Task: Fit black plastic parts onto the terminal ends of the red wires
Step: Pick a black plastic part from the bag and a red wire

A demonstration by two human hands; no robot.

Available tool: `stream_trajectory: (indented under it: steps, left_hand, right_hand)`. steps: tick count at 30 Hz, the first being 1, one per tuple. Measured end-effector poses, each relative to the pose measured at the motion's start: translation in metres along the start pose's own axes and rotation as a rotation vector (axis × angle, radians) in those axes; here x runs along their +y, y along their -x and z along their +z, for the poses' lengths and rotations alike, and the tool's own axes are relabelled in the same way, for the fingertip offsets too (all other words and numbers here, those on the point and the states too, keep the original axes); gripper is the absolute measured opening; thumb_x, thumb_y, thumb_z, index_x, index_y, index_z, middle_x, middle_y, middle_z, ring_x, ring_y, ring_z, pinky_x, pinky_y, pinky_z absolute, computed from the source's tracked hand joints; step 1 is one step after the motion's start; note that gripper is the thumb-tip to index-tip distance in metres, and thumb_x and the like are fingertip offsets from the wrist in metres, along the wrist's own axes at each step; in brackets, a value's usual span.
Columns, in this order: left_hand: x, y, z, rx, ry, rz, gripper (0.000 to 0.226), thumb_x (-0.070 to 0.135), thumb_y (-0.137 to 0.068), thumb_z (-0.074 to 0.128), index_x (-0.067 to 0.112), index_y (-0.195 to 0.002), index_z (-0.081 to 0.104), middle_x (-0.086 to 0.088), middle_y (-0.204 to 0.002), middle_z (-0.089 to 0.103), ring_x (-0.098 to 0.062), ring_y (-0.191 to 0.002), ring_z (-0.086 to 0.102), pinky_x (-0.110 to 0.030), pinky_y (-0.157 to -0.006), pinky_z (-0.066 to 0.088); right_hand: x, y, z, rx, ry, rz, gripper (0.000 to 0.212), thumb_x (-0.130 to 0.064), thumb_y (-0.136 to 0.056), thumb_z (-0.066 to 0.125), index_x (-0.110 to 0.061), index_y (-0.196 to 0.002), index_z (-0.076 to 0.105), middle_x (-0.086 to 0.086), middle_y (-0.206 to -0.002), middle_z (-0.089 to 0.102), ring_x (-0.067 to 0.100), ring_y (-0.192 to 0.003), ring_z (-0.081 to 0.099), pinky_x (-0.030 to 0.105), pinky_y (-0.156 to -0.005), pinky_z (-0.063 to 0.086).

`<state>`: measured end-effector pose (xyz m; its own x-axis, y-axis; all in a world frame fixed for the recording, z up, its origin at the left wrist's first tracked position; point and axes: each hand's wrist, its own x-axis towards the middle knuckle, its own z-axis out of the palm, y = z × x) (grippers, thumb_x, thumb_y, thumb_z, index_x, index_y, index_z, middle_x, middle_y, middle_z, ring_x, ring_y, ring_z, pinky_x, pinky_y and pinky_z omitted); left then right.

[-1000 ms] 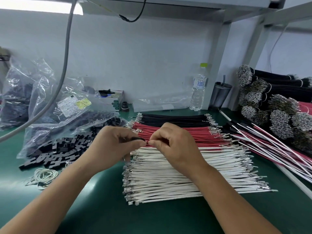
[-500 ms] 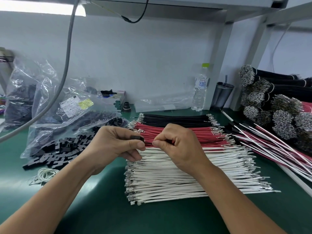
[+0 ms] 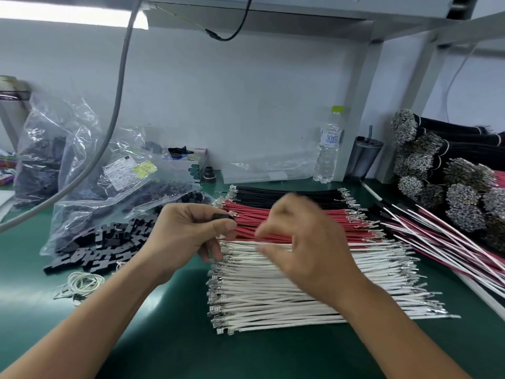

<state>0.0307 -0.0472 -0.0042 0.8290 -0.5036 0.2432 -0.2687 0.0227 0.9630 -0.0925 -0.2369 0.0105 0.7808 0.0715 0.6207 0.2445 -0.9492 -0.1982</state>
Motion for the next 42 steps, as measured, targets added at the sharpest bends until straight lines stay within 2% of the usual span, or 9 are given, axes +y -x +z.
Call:
stream_trajectory:
  steps: [2, 4, 7, 11, 15, 22, 27, 35, 42]
  left_hand:
    - [-0.001, 0.000, -0.001, -0.003, 0.000, 0.000, 0.017, 0.025, -0.076, 0.084, 0.013, -0.088, 0.082, -0.016, -0.083, 0.078, -0.023, -0.045, 0.064, -0.026, -0.042, 0.051]
    - [-0.002, 0.002, 0.003, -0.013, 0.031, -0.008, 0.021, 0.027, -0.071, 0.086, 0.014, -0.088, 0.083, -0.017, -0.082, 0.078, -0.022, -0.044, 0.064, -0.026, -0.043, 0.052]
    - [-0.002, 0.003, 0.007, -0.016, 0.062, -0.030, 0.030, 0.030, -0.063, 0.089, 0.014, -0.088, 0.083, -0.019, -0.080, 0.077, -0.023, -0.045, 0.065, -0.027, -0.044, 0.054]
    - [-0.001, 0.001, 0.003, -0.017, 0.113, -0.071, 0.036, 0.026, -0.060, 0.090, 0.011, -0.092, 0.083, -0.023, -0.083, 0.077, -0.025, -0.051, 0.069, -0.027, -0.050, 0.058]
    - [-0.002, -0.001, -0.002, -0.062, 0.162, -0.105, 0.036, 0.020, -0.063, 0.089, 0.008, -0.096, 0.082, -0.025, -0.090, 0.077, -0.026, -0.060, 0.074, -0.029, -0.055, 0.061]
    - [0.000, -0.001, -0.002, -0.109, 0.197, -0.099, 0.036, 0.020, -0.065, 0.089, 0.010, -0.098, 0.082, -0.024, -0.095, 0.077, -0.024, -0.060, 0.074, -0.029, -0.055, 0.060]
    - [0.000, 0.000, -0.001, -0.112, 0.225, -0.099, 0.039, 0.020, -0.063, 0.090, 0.009, -0.099, 0.081, -0.025, -0.095, 0.077, -0.025, -0.058, 0.073, -0.028, -0.054, 0.059]
    - [0.002, 0.002, 0.000, -0.138, 0.191, -0.078, 0.036, 0.020, -0.064, 0.089, 0.010, -0.098, 0.082, -0.023, -0.092, 0.078, -0.025, -0.057, 0.073, -0.030, -0.054, 0.060]
    - [0.004, 0.003, 0.000, -0.127, 0.138, -0.037, 0.033, 0.019, -0.068, 0.087, 0.007, -0.098, 0.081, -0.022, -0.089, 0.077, -0.025, -0.056, 0.072, -0.030, -0.055, 0.061]
  right_hand:
    - [-0.012, 0.012, 0.007, -0.264, -0.034, 0.052, 0.029, -0.061, -0.079, 0.068, -0.036, -0.094, 0.071, -0.022, -0.091, 0.057, -0.002, -0.090, 0.048, 0.027, -0.073, 0.042]
    - [-0.018, 0.019, 0.015, -0.333, -0.082, 0.112, 0.022, -0.054, -0.083, 0.070, -0.036, -0.094, 0.072, -0.020, -0.091, 0.061, -0.002, -0.089, 0.051, 0.027, -0.074, 0.041]
    - [-0.021, 0.016, 0.016, -0.292, -0.096, 0.110, 0.008, -0.040, -0.087, 0.070, -0.032, -0.088, 0.071, -0.018, -0.089, 0.062, -0.001, -0.088, 0.053, 0.024, -0.074, 0.040]
    - [-0.017, 0.013, 0.013, -0.268, -0.089, 0.127, 0.008, -0.038, -0.097, 0.060, -0.035, -0.089, 0.058, -0.020, -0.091, 0.058, -0.002, -0.088, 0.052, 0.022, -0.075, 0.039]
    - [0.001, 0.005, 0.003, -0.029, -0.338, 0.247, 0.014, -0.021, -0.096, 0.064, -0.033, -0.095, 0.070, -0.018, -0.087, 0.063, 0.003, -0.085, 0.060, 0.018, -0.068, 0.046]
    - [0.005, 0.003, 0.013, 0.196, -0.313, 0.185, 0.007, -0.019, -0.091, 0.074, -0.025, -0.090, 0.077, -0.016, -0.083, 0.062, 0.010, -0.079, 0.062, 0.026, -0.063, 0.050]
    - [0.001, 0.006, 0.018, 0.184, -0.200, 0.092, 0.006, -0.025, -0.096, 0.067, -0.027, -0.094, 0.073, -0.014, -0.082, 0.061, 0.009, -0.073, 0.060, 0.035, -0.060, 0.050]
    - [-0.004, 0.006, 0.013, 0.167, 0.086, 0.003, 0.011, -0.030, -0.101, 0.054, -0.029, -0.095, 0.063, -0.015, -0.085, 0.057, 0.004, -0.066, 0.052, 0.026, -0.052, 0.044]
    - [-0.005, 0.001, 0.012, 0.180, 0.123, 0.010, 0.012, -0.028, -0.099, 0.055, -0.027, -0.092, 0.064, -0.014, -0.084, 0.057, 0.006, -0.062, 0.052, 0.023, -0.046, 0.037]
